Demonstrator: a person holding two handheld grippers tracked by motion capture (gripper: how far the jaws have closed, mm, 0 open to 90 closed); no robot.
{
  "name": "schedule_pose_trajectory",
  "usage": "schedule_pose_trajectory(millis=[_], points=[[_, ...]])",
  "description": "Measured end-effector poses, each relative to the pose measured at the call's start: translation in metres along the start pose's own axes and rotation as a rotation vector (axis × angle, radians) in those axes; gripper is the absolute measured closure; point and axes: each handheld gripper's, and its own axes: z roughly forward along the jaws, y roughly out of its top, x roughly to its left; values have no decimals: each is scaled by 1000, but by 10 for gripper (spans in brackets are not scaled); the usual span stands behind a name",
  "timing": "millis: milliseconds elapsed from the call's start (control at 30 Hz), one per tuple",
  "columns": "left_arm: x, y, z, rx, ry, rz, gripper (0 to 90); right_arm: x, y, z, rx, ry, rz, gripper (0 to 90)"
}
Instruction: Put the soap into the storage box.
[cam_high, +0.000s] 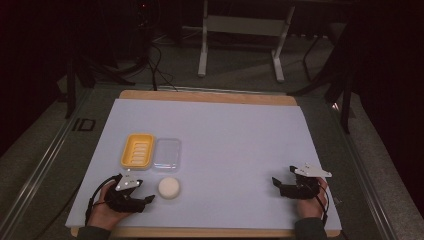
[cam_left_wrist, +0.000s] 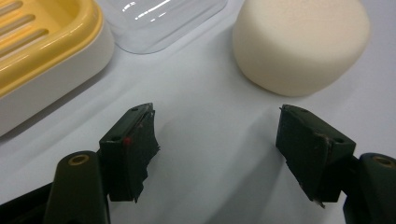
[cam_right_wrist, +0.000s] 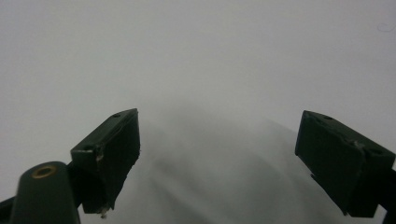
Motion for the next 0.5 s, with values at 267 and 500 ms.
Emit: schedule_pose_trajectory(millis=[267,500], points=[[1,0,-3,26,-18,29,286,2,1,3,30,37,-40,140],[3,2,-6,34,-34,43,286,2,0,-1,-3,29,-29,146]])
